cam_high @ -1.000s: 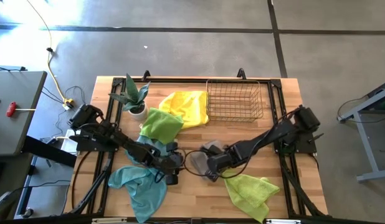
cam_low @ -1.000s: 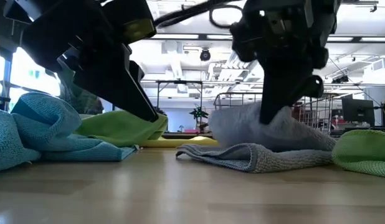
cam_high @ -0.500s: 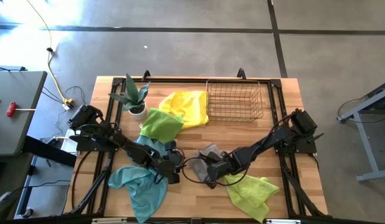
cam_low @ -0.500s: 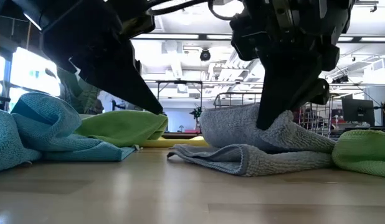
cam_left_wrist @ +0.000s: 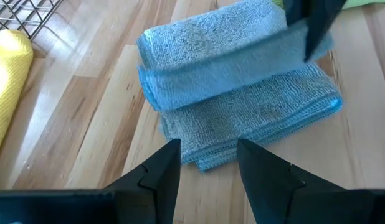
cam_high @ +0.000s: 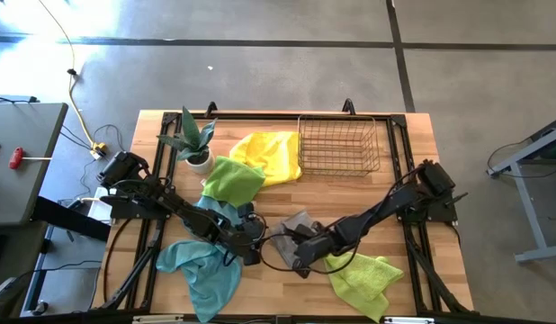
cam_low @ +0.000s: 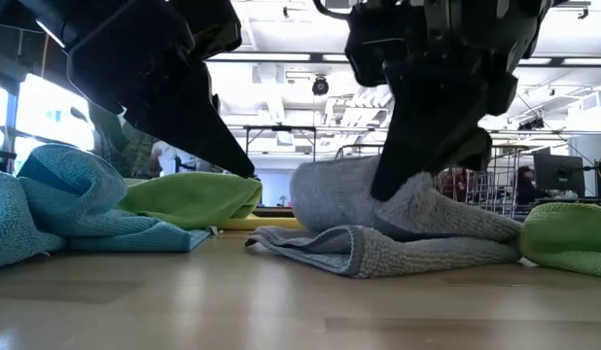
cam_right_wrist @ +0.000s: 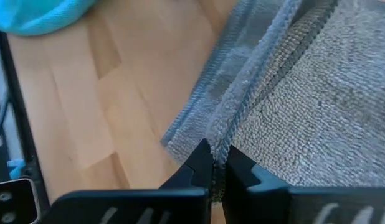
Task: Fold microfiber towels
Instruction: Fold the gray microfiber towel, then put the gray microfiber towel into the wire basket
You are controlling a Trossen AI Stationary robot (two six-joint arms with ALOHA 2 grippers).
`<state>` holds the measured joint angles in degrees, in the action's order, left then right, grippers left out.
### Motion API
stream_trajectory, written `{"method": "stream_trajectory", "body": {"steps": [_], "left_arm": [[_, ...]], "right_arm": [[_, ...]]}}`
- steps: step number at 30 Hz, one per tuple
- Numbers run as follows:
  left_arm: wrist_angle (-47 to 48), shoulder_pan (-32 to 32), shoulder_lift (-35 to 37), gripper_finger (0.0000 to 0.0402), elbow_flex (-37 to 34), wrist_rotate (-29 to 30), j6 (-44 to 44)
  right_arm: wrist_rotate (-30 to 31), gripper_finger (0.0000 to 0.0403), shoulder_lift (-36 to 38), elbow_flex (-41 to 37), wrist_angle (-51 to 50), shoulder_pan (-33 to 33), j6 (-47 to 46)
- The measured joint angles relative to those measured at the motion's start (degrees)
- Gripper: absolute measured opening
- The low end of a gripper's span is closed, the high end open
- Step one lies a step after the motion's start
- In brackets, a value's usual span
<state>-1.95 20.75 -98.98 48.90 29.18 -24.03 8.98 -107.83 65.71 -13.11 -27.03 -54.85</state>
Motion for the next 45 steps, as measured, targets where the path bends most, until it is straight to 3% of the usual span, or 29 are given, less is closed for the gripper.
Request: {"method": "stream_trajectory", "body": {"steps": [10, 17, 22, 29, 32, 38, 45], "left_arm": [[0.37, 0.00, 0.00, 0.0149, 0.00, 0.22, 0.02], [0.91, 0.00, 0.00, 0.0149, -0.04, 0.22, 0.21], [3.28, -0.02, 0.00, 0.0149, -0.07, 0.22, 0.22], [4.98, -0.02, 0.00, 0.0149, -0.07, 0.20, -0.66], [5.15, 0.15, 0.00, 0.0149, -0.07, 0.20, 2.53], [5.14, 1.82, 0.00, 0.0149, -0.09, -0.65, 10.92], [4.98, 4.24, 0.00, 0.0149, -0.09, -0.65, 8.19]], "right_arm": [[-0.34, 0.0005, -0.99, 0.00, 3.54, -0.04, 6.01], [-0.66, 0.0073, -0.99, -0.02, 6.76, -0.04, 10.29], [-6.98, 0.0121, -0.99, 0.11, 9.10, -0.04, 14.79], [-10.97, 0.0134, -0.99, 1.38, 6.05, -0.38, 20.22], [-7.20, 0.0131, -0.99, 1.56, 4.01, -1.10, 27.35], [6.67, 0.0128, -0.99, 1.55, -1.94, -4.92, 41.88], [13.50, 0.0132, -2.80, 1.55, 3.61, -8.88, 48.80]]}}
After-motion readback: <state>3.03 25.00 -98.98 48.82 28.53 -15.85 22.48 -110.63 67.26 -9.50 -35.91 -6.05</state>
